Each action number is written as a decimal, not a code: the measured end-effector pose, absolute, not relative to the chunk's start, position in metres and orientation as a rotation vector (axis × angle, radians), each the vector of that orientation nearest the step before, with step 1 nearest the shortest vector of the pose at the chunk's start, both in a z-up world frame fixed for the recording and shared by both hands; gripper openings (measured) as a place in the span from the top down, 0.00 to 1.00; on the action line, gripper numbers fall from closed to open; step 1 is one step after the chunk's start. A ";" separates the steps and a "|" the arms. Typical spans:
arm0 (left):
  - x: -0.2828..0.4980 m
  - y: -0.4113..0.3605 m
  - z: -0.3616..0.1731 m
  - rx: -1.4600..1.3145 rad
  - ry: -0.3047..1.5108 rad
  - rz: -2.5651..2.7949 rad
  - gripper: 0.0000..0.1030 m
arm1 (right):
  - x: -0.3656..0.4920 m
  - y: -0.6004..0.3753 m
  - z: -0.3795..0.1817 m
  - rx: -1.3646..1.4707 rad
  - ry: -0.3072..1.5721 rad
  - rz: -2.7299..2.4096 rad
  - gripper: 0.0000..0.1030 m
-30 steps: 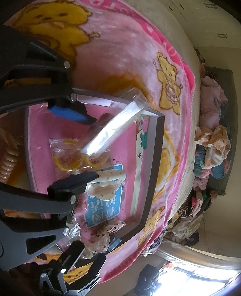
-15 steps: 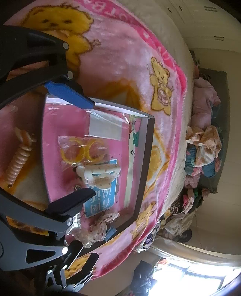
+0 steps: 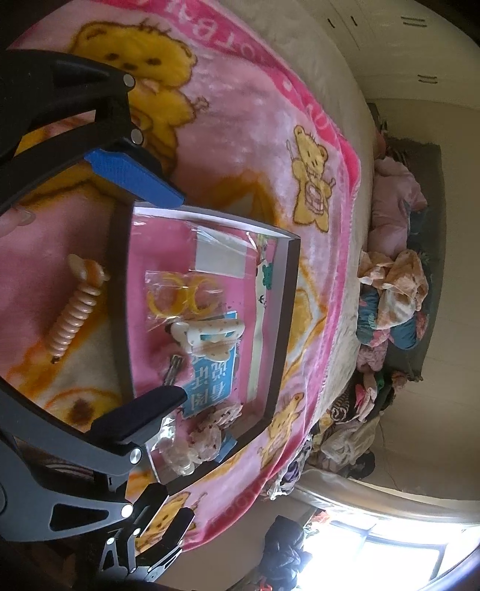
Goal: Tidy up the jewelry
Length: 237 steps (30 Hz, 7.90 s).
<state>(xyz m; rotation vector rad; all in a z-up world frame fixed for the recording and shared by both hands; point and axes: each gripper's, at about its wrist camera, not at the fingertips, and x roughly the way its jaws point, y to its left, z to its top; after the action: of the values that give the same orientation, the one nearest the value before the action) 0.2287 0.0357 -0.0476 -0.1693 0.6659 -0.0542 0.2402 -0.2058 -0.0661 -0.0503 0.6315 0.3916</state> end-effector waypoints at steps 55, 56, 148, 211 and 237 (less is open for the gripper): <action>0.204 0.004 -0.105 -0.222 0.828 -0.085 0.40 | 0.191 -0.201 -0.123 0.010 0.827 0.481 0.50; 0.204 0.004 -0.105 -0.218 0.828 -0.079 0.45 | 0.192 -0.202 -0.123 0.014 0.827 0.487 0.52; 0.277 -0.052 -0.077 -0.057 0.755 -0.206 0.88 | 0.311 -0.230 -0.081 -0.003 0.711 0.385 0.81; 0.124 0.003 -0.049 -0.073 0.494 -0.064 0.11 | 0.118 -0.244 -0.060 0.057 0.362 0.292 0.06; 0.123 0.001 -0.048 -0.057 0.489 -0.039 0.11 | 0.116 -0.245 -0.060 0.061 0.358 0.295 0.06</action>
<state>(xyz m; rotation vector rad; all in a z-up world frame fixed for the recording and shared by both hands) 0.1226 0.0012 -0.0481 -0.0572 0.4886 -0.0393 0.1165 -0.2449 -0.0599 0.0612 0.3580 0.2954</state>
